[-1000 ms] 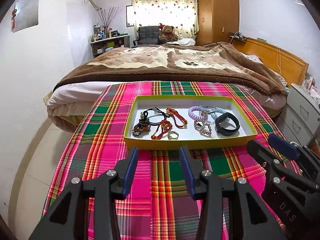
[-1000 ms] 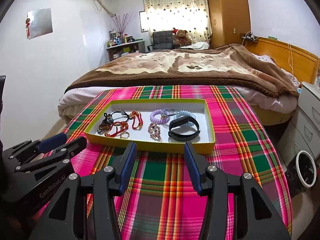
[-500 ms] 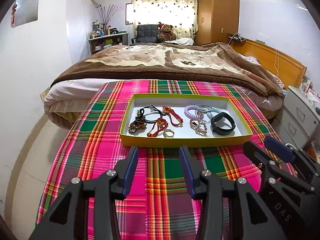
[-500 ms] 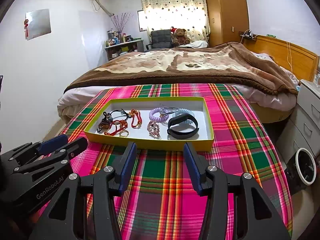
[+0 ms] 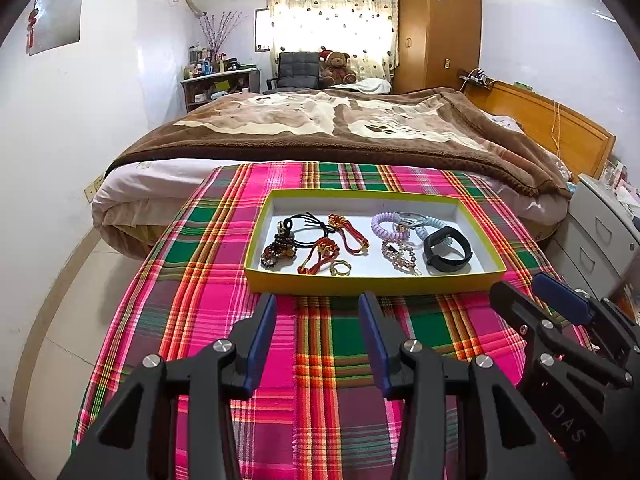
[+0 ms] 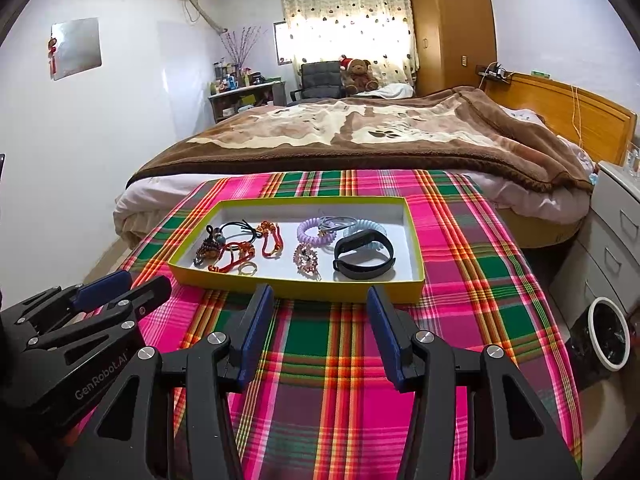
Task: Organize jewelry
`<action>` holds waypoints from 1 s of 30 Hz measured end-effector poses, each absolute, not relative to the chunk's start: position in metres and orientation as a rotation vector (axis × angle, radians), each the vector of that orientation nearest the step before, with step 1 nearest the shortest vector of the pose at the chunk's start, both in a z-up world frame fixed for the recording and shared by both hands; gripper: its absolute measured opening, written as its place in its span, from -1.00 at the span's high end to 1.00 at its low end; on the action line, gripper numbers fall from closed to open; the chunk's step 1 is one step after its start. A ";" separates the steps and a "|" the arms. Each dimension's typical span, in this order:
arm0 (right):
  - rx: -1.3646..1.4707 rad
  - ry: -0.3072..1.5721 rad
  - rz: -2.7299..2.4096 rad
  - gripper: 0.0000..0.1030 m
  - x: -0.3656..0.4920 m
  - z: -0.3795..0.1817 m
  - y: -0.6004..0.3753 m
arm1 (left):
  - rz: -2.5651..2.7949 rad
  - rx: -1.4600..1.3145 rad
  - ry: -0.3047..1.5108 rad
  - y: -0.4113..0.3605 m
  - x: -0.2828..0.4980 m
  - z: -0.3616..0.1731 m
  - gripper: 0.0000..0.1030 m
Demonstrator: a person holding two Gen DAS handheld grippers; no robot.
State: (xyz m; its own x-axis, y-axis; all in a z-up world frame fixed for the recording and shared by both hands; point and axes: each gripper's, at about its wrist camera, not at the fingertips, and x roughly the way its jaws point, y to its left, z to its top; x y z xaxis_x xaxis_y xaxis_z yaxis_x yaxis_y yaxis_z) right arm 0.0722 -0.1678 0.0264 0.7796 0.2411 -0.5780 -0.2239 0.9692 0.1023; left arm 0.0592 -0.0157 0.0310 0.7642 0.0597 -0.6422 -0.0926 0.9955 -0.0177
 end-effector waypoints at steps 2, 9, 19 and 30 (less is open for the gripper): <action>0.028 0.629 0.247 0.04 0.072 0.026 -0.168 | 0.076 -0.053 0.698 -0.015 0.060 0.031 0.14; 0.027 0.629 0.246 0.04 0.072 0.027 -0.167 | 0.079 -0.053 0.701 -0.015 0.060 0.031 0.14; 0.028 0.627 0.242 0.04 0.071 0.026 -0.166 | 0.082 -0.053 0.700 -0.017 0.061 0.031 0.14; 0.029 0.628 0.240 0.04 0.072 0.026 -0.165 | 0.078 -0.054 0.703 -0.017 0.061 0.029 0.14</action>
